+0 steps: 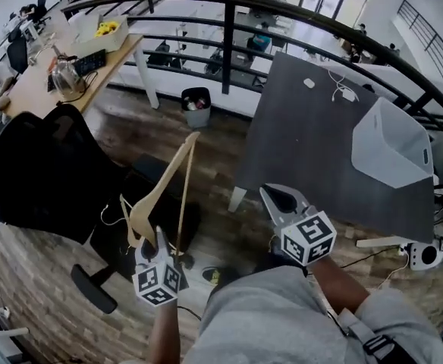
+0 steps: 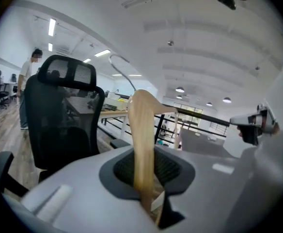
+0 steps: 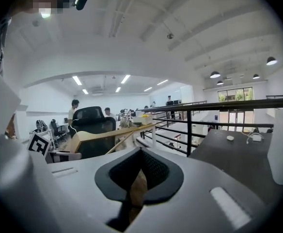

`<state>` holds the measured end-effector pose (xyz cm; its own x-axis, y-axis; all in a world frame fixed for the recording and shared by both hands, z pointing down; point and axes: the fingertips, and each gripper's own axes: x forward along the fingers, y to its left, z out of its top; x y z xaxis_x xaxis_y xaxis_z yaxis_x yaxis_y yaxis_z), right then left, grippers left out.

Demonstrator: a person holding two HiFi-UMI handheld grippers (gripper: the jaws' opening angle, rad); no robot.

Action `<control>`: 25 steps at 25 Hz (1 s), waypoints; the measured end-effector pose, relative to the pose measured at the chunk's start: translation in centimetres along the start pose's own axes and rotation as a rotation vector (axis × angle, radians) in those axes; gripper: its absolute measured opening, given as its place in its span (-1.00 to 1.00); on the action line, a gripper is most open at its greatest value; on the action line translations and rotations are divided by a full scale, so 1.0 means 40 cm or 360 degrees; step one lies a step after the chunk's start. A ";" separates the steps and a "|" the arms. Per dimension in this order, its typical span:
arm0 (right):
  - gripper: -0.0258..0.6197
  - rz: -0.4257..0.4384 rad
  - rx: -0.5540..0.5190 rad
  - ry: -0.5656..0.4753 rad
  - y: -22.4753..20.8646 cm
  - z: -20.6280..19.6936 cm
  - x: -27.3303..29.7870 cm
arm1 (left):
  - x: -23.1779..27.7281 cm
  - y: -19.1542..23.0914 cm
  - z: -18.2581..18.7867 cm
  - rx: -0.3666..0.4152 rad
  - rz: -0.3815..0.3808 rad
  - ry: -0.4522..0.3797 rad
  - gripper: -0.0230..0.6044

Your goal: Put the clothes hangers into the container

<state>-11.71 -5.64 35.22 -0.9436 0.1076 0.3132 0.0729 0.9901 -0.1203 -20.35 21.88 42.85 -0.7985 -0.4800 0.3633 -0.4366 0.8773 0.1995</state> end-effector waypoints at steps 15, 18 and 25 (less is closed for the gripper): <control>-0.92 -0.0280 0.0177 -0.0118 -0.429 -0.036 -0.270 | 0.203 -0.552 0.152 0.0269 -0.0464 -0.0102 -0.85; -0.92 -0.0310 0.0191 -0.0176 -0.529 -0.025 -0.330 | 0.230 -0.721 0.164 0.0332 -0.0625 -0.0051 -0.85; -0.92 -0.0457 0.0228 -0.0272 -0.765 -0.047 -0.531 | 0.265 -1.230 0.216 0.0525 -0.1135 -0.0039 -0.85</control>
<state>6.69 -38.03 34.01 -0.9603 -0.2015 0.1928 -0.2373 0.9536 -0.1852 -10.93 -26.37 29.04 -0.2866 -0.9305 0.2282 -0.9446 0.3141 0.0947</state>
